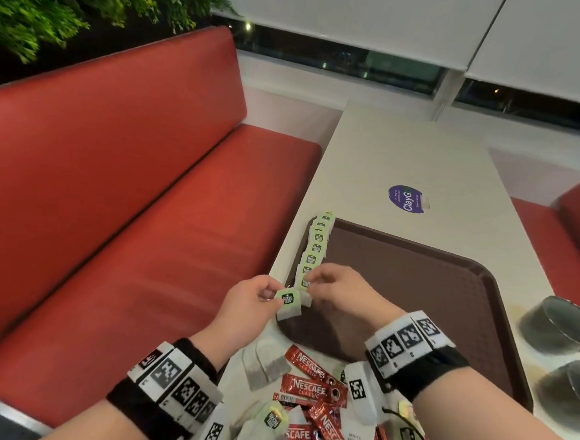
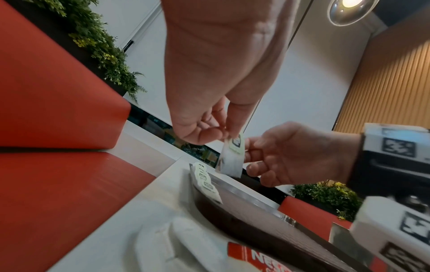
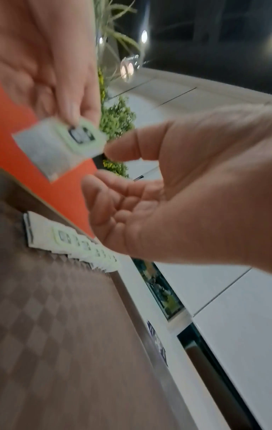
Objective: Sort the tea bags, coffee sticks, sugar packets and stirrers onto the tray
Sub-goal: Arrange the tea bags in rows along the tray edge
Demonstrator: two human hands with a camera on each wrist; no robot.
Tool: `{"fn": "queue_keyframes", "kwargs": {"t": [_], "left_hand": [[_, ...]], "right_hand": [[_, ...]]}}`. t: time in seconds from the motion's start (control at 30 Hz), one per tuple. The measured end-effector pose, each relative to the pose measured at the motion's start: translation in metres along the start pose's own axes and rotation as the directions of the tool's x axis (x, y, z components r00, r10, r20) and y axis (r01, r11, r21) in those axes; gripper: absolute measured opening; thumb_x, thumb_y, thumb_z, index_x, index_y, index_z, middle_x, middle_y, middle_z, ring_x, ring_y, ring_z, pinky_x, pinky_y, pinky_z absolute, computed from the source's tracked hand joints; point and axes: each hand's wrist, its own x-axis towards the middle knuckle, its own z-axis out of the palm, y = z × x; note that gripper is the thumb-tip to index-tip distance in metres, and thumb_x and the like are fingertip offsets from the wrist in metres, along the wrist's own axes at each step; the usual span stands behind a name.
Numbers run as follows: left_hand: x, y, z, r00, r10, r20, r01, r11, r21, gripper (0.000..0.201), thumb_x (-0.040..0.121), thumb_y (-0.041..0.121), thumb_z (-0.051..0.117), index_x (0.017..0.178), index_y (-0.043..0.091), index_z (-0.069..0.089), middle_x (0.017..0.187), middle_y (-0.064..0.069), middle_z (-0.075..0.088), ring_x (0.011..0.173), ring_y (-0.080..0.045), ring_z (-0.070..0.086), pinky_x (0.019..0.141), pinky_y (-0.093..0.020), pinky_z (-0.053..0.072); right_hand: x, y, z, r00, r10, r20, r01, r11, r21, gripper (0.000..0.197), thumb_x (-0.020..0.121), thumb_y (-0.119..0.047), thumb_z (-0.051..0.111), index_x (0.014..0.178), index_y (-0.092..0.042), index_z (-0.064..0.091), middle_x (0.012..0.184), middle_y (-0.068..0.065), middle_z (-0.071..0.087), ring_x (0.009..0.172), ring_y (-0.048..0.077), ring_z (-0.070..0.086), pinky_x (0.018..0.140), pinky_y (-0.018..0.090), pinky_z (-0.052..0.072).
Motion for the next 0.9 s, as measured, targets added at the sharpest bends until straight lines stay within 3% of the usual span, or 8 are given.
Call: {"fn": "queue_keyframes", "kwargs": {"t": [0.07, 0.2, 0.33, 0.43, 0.57, 0.67, 0.8, 0.9], "left_hand": [[0.003, 0.005, 0.003, 1.000, 0.016, -0.002, -0.016, 1.000, -0.009, 0.011, 0.086, 0.011, 0.065, 0.088, 0.021, 0.066, 0.081, 0.008, 0.063, 0.072, -0.005, 0.056, 0.056, -0.008, 0.039], [0.005, 0.015, 0.009, 0.999, 0.039, 0.007, -0.039, 0.998, -0.039, 0.016, 0.087, 0.012, 0.064, 0.089, 0.027, 0.063, 0.085, 0.009, 0.063, 0.074, -0.005, 0.056, 0.058, -0.009, 0.039], [0.004, 0.011, -0.002, 0.999, 0.030, -0.042, -0.031, 0.999, -0.016, 0.017, 0.086, 0.015, 0.064, 0.099, 0.027, 0.062, 0.091, 0.011, 0.061, 0.081, -0.011, 0.058, 0.064, -0.013, 0.042], [0.001, -0.006, -0.015, 0.999, -0.015, -0.036, 0.018, 0.996, 0.086, 0.015, 0.084, 0.018, 0.067, 0.096, 0.026, 0.062, 0.090, 0.007, 0.063, 0.083, -0.011, 0.057, 0.065, -0.014, 0.041], [-0.013, -0.027, -0.019, 0.978, -0.110, 0.174, 0.030, 0.913, 0.408, 0.039, 0.079, 0.029, 0.073, 0.116, 0.025, 0.058, 0.106, 0.008, 0.058, 0.089, -0.007, 0.052, 0.072, -0.016, 0.039], [-0.024, -0.034, -0.015, 0.947, -0.198, 0.251, 0.051, 0.869, 0.492, 0.055, 0.079, 0.034, 0.072, 0.129, 0.021, 0.051, 0.122, 0.003, 0.055, 0.099, -0.010, 0.051, 0.078, -0.017, 0.040], [-0.028, -0.039, -0.009, 0.946, -0.207, 0.250, 0.042, 0.842, 0.539, 0.058, 0.080, 0.037, 0.071, 0.131, 0.020, 0.049, 0.125, 0.001, 0.053, 0.106, -0.013, 0.051, 0.080, -0.019, 0.039], [-0.028, -0.039, -0.004, 0.949, -0.203, 0.240, 0.038, 0.833, 0.553, 0.057, 0.081, 0.037, 0.070, 0.131, 0.020, 0.048, 0.123, 0.000, 0.053, 0.108, -0.016, 0.050, 0.080, -0.020, 0.040]], "right_hand": [[-0.020, -0.002, 0.007, 0.989, -0.069, 0.131, 0.066, 0.998, 0.025, 0.015, 0.067, -0.028, 0.078, 0.077, -0.021, 0.068, 0.075, -0.002, 0.065, 0.071, 0.013, 0.058, 0.071, 0.028, 0.046], [-0.021, 0.007, 0.013, 0.988, -0.143, -0.058, 0.130, 0.974, -0.186, 0.032, 0.084, -0.017, 0.070, 0.058, -0.023, 0.053, 0.057, -0.010, 0.050, 0.056, 0.008, 0.045, 0.063, 0.024, 0.041], [-0.007, 0.018, 0.007, 0.983, 0.042, -0.179, -0.035, 0.998, 0.045, 0.023, 0.086, -0.014, 0.067, 0.065, -0.015, 0.059, 0.060, 0.000, 0.057, 0.057, 0.015, 0.052, 0.061, 0.031, 0.047], [0.002, 0.018, 0.005, 0.977, 0.172, -0.127, -0.169, 0.985, 0.033, 0.021, 0.090, -0.009, 0.062, 0.070, -0.012, 0.056, 0.058, 0.003, 0.057, 0.050, 0.012, 0.049, 0.048, 0.019, 0.045], [0.017, 0.013, 0.012, 0.944, 0.323, -0.063, -0.322, 0.946, 0.027, 0.022, 0.090, -0.005, 0.060, 0.072, -0.011, 0.051, 0.061, 0.006, 0.055, 0.048, 0.013, 0.049, 0.045, 0.019, 0.046], [0.026, 0.006, 0.019, 0.904, 0.424, -0.052, -0.420, 0.904, 0.072, 0.014, 0.091, -0.002, 0.058, 0.082, -0.009, 0.049, 0.066, 0.009, 0.055, 0.054, 0.015, 0.054, 0.051, 0.023, 0.049], [0.035, 0.002, 0.024, 0.888, 0.455, -0.065, -0.455, 0.890, 0.021, 0.010, 0.090, -0.001, 0.058, 0.086, -0.005, 0.050, 0.068, 0.009, 0.058, 0.059, 0.019, 0.058, 0.061, 0.029, 0.054], [0.041, 0.006, 0.025, 0.902, 0.425, -0.073, -0.431, 0.897, -0.099, 0.016, 0.085, 0.002, 0.063, 0.074, -0.007, 0.054, 0.071, 0.006, 0.062, 0.077, 0.024, 0.065, 0.084, 0.041, 0.057]]}}
